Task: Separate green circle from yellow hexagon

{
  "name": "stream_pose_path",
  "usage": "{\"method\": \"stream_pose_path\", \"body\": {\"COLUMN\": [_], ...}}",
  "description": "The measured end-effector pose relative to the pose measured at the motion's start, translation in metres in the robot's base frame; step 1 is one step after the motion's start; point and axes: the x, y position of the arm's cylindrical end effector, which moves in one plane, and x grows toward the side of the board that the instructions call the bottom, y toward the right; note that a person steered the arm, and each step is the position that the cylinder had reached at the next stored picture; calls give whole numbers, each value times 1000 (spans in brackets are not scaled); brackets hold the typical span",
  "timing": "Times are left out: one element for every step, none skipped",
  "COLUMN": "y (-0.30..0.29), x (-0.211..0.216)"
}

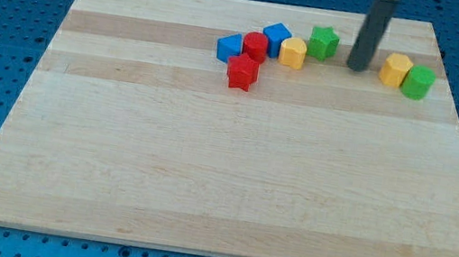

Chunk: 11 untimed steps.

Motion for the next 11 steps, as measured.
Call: {"method": "stream_pose_path", "body": {"y": [4, 61, 104, 106, 120, 117, 114, 143, 152, 79, 92], "x": [-30, -24, 30, 58, 96, 189, 247, 246, 269, 294, 255]}}
